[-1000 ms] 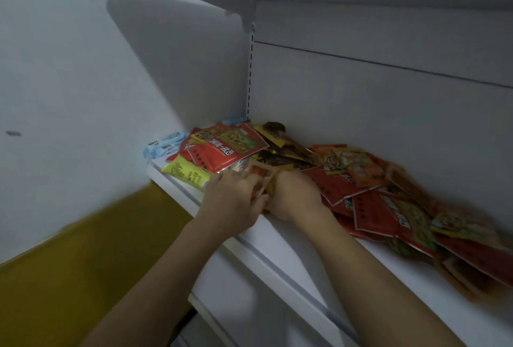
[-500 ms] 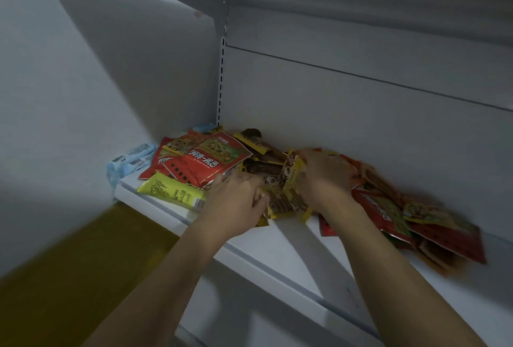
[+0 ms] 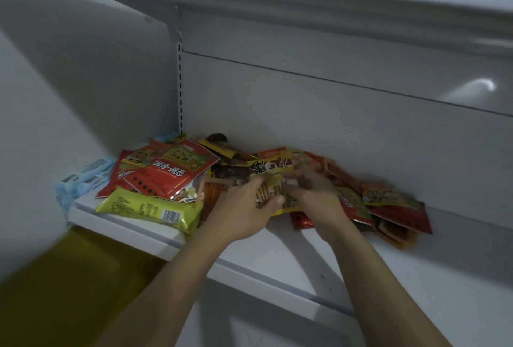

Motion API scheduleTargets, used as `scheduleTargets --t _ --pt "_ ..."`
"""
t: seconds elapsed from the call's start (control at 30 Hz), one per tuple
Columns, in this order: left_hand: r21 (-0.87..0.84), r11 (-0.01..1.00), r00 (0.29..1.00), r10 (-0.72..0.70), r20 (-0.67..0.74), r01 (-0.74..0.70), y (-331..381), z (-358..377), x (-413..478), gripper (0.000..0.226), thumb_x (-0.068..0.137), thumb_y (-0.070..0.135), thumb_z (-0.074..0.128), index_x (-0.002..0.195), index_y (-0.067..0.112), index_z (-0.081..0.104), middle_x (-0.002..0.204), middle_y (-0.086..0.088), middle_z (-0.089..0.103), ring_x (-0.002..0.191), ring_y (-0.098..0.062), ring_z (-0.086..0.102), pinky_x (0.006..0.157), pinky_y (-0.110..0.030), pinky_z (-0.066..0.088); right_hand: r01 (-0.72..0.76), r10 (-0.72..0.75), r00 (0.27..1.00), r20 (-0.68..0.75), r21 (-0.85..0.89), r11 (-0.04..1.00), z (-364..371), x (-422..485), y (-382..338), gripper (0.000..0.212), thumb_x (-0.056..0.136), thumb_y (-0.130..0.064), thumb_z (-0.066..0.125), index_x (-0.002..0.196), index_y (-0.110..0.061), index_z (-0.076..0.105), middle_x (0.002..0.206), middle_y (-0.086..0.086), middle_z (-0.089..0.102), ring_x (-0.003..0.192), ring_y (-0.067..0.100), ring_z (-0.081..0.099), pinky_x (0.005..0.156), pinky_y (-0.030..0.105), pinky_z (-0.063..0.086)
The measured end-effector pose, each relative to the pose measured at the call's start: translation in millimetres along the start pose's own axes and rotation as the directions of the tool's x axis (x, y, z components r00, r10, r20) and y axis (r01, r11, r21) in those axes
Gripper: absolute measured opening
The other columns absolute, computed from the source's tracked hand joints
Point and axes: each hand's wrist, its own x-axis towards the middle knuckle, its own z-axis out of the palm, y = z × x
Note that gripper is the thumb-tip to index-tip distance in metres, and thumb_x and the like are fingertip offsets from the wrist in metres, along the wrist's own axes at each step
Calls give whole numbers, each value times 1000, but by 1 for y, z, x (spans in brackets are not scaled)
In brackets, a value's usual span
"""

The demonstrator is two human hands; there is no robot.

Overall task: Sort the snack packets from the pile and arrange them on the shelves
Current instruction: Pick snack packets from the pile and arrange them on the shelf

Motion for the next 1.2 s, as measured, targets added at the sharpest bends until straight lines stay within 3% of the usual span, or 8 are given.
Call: scheduleTargets --t 0.13,0.27,0.37,0.5,0.6,0.7,0.87,1.2 --pt "-86 994 986 -79 -145 67 7 -8 4 51 94 35 63 141 35 44 137 0 53 128 -21 48 103 -30 40 44 -46 995 84 27 999 8 4 -7 29 86 0 60 107 -19 68 90 -5 61 88 15 61 67 21 49" --pt "-78 989 952 -144 -268 128 8 -26 4 50 92 22 66 136 38 48 135 -4 49 128 -25 48 110 -38 38 170 -157 983 95 -151 974 14 15 -15 45 91 -9 57 132 -27 55 116 -2 64 95 13 63 79 34 54" --pt "-73 986 929 -168 -329 152 7 -34 -3 50 94 14 64 138 32 49 136 -6 46 130 -23 44 99 -24 31 363 -363 925 113 -543 757 22 15 -9 40 92 -12 53 132 -16 56 108 8 67 95 29 63 70 29 42" --pt "-65 974 901 -224 -373 215 6 -37 -14 50 93 12 65 137 30 50 138 -7 42 130 -25 44 105 -30 34 451 -241 893 381 -770 452 42 1 -14 22 94 -25 52 110 -16 65 105 8 67 99 31 63 68 27 38" --pt "-63 969 886 -242 -395 237 7 -36 -23 51 93 11 64 138 30 49 140 -6 41 131 -25 44 107 -30 32 482 -198 876 439 -813 327 54 -7 -11 30 99 -31 47 105 -13 69 104 11 69 101 30 63 85 33 41" --pt "-66 967 879 -251 -406 246 6 -36 -31 52 94 12 64 140 30 48 137 -4 42 129 -23 44 103 -25 31 501 -358 852 381 -792 348 57 -14 -10 26 83 -17 53 68 -7 71 70 15 69 72 31 69 74 37 51" --pt "-58 962 878 -268 -396 267 5 -30 -41 52 95 12 62 140 32 46 134 -4 41 127 -22 44 92 -18 26 468 -177 883 434 -839 278 48 -20 -5 35 101 -30 40 114 -10 66 124 12 61 117 29 53 98 35 36" --pt "-93 960 870 -279 -406 264 1 -25 -52 52 93 11 65 138 30 49 133 -3 44 126 -21 46 91 -21 30 304 37 936 350 -859 412 59 -28 -10 43 103 -44 31 130 -14 47 127 13 59 116 31 57 79 37 36"
